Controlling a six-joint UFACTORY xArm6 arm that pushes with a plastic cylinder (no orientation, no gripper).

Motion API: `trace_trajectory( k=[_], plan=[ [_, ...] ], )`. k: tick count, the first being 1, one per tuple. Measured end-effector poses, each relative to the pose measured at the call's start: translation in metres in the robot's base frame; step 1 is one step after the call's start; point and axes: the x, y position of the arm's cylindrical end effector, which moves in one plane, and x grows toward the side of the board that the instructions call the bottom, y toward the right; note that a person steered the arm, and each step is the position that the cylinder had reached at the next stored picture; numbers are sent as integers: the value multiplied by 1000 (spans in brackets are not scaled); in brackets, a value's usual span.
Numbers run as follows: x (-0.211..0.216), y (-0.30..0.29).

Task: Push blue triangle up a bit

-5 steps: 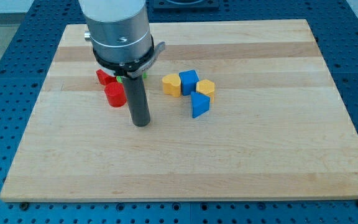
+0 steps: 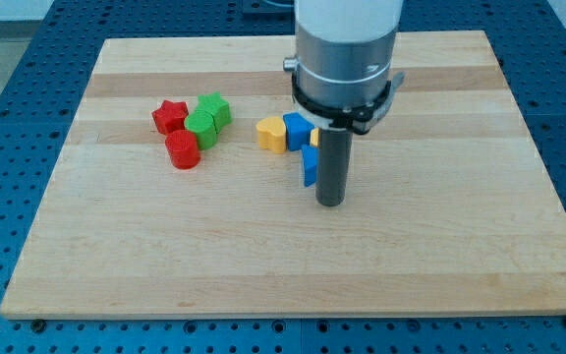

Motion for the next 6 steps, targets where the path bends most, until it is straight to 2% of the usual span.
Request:
trace_trajectory(
  k=[2, 6],
  plan=[
    [-20, 0],
    [-34, -8]
  ],
)
